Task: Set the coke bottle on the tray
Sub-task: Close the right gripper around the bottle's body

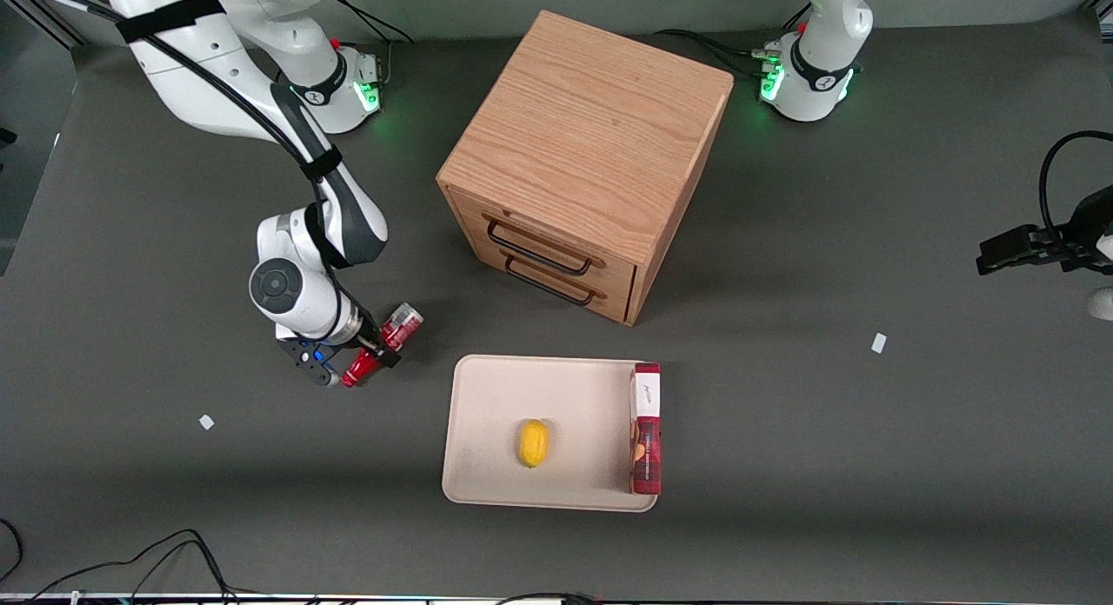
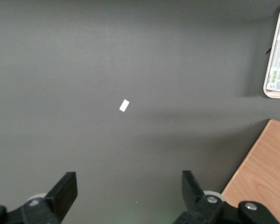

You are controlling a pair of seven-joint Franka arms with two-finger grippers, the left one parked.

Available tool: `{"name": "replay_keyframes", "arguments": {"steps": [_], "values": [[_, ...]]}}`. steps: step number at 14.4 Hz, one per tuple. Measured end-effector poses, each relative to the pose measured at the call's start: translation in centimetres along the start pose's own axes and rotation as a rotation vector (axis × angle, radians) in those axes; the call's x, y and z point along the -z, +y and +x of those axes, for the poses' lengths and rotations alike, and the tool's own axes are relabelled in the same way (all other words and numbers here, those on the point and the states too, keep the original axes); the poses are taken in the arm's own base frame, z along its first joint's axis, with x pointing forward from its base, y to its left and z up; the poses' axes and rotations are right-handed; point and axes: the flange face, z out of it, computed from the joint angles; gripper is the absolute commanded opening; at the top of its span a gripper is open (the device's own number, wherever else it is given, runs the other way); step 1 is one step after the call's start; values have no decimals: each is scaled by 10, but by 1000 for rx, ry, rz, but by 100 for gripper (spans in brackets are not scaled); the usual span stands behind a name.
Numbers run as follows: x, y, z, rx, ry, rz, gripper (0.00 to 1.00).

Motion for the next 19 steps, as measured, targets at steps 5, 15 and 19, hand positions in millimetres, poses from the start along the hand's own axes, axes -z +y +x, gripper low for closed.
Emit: {"name": "replay_keyframes", "arguments": {"steps": [5,15,19], "values": [[-10,0,0,-1,7,10,50],[-11,-2,0,1,8,13,3],[-1,-8,1,6,13,26,0]]}}
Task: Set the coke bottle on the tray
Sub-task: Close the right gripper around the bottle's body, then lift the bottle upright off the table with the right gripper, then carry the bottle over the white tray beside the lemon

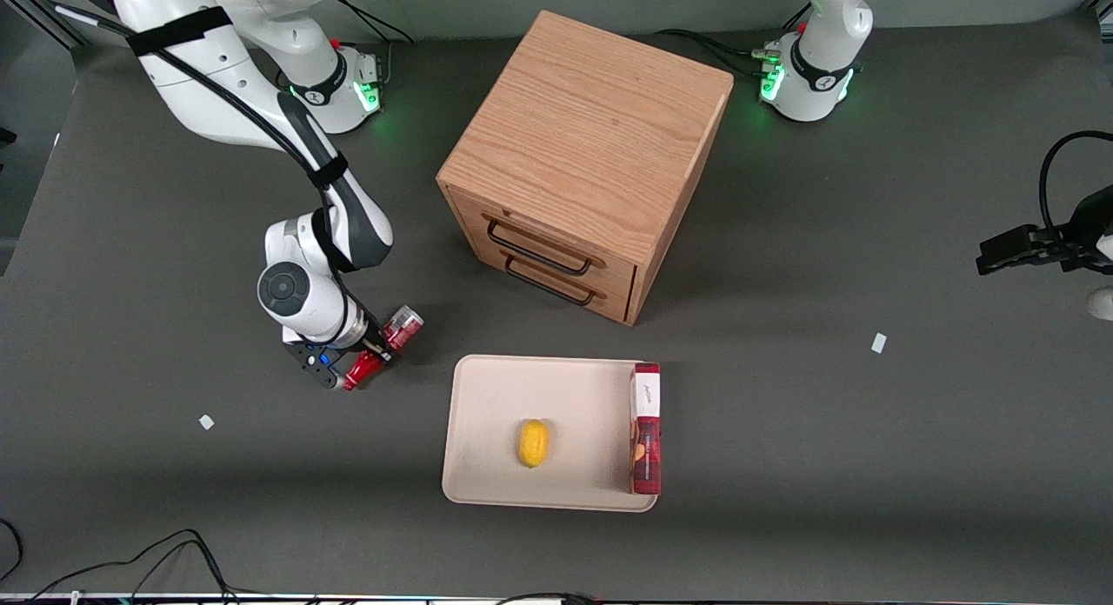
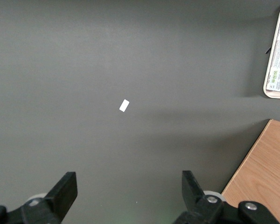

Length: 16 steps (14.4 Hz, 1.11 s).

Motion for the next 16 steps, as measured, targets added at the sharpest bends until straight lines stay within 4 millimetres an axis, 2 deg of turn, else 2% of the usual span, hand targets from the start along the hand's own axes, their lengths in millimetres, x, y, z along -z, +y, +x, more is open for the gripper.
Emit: {"name": "replay_keyframes", "arguments": {"steps": [2,4,8,10,13,14,16], "values": [[21,-8,1,9,-9,-8,0],[56,-17,4,38,-22,-25,0],[142,-37,15,144,-48,-51,1],[187,-49,21,198,-46,-43,8],[245,-69,20,310,-15,-17,9],[257,-80,14,362,15,-12,9],[265,-110,-6,475,60,-3,9]]}}
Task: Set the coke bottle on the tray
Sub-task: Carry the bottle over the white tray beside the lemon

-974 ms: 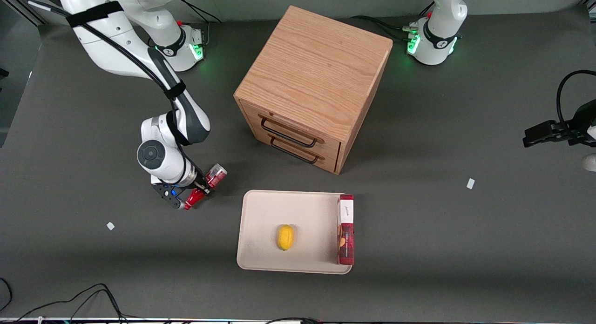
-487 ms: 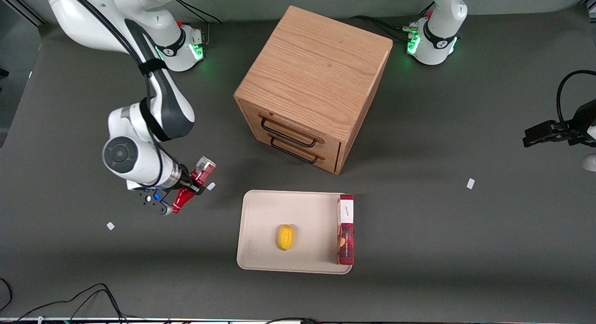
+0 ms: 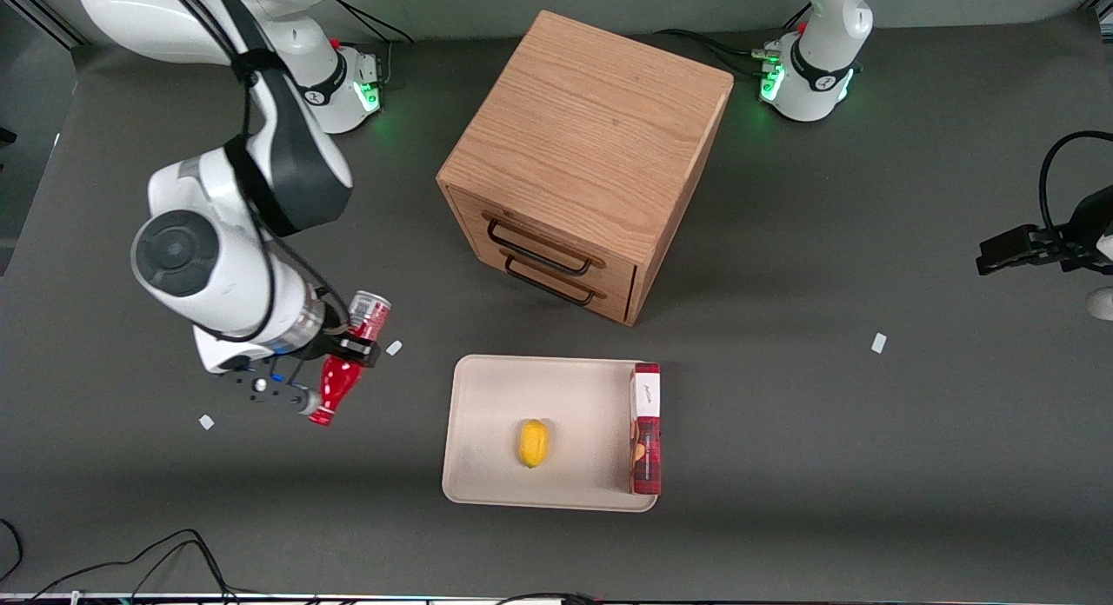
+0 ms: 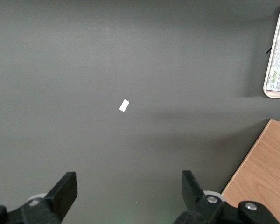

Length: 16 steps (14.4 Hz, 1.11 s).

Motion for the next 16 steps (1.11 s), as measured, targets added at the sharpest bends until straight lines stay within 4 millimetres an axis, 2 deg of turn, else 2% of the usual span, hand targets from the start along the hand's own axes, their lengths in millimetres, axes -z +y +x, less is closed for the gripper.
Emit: {"name": "replay_keyframes", "arguments": {"steps": [2,5,8,10,12,13,15,16], "values": [[-12,-32,2,108,17,32,10],[-54,-58,23,214,84,109,13],[-106,-72,36,267,132,157,13],[-140,-82,36,275,143,180,14],[-175,-88,34,277,136,187,19],[-193,-89,34,275,125,185,28],[-222,-89,32,268,105,180,35],[-235,-89,31,259,100,181,36]]}}
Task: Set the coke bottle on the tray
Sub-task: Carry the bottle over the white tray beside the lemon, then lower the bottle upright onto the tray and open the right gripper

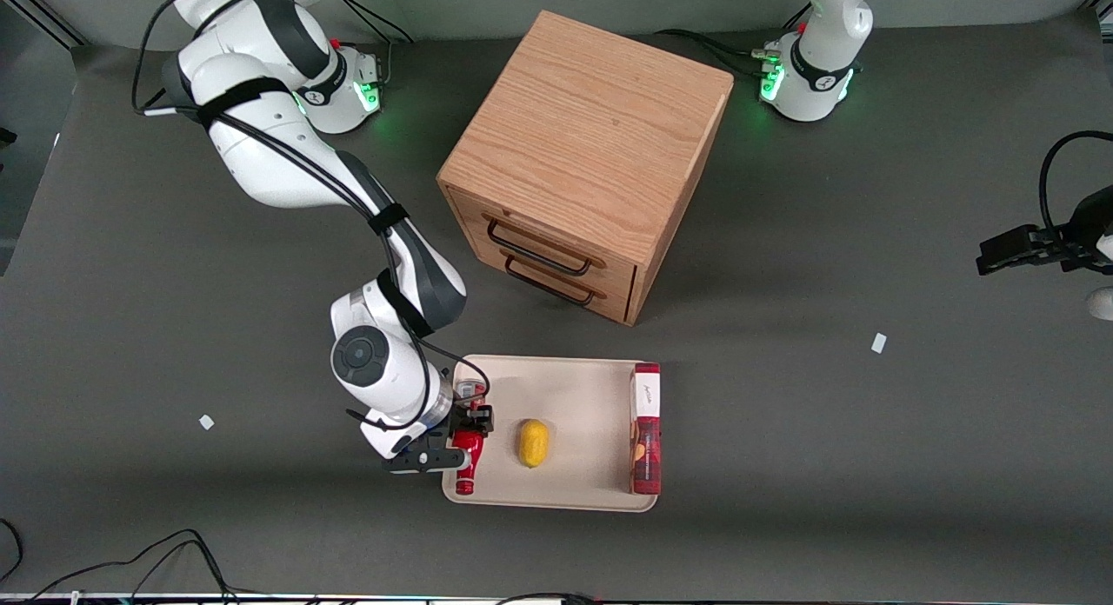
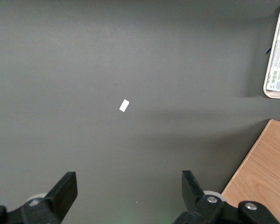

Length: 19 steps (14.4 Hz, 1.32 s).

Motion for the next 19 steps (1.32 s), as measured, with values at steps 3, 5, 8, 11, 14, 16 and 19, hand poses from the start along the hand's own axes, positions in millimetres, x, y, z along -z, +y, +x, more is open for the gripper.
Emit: {"name": "replay_keyframes", "arguments": {"steps": [3,5,8,11,14,16,19], "values": [[-22,4,-5,-26,-11,-1,48],[-25,4,-6,-32,-14,-1,63],[-26,4,-4,-35,13,13,90],[-33,4,-4,-37,20,18,95],[-34,4,-4,-37,21,19,100],[-32,4,-3,-38,25,21,100],[-16,3,6,-41,55,31,100]]}}
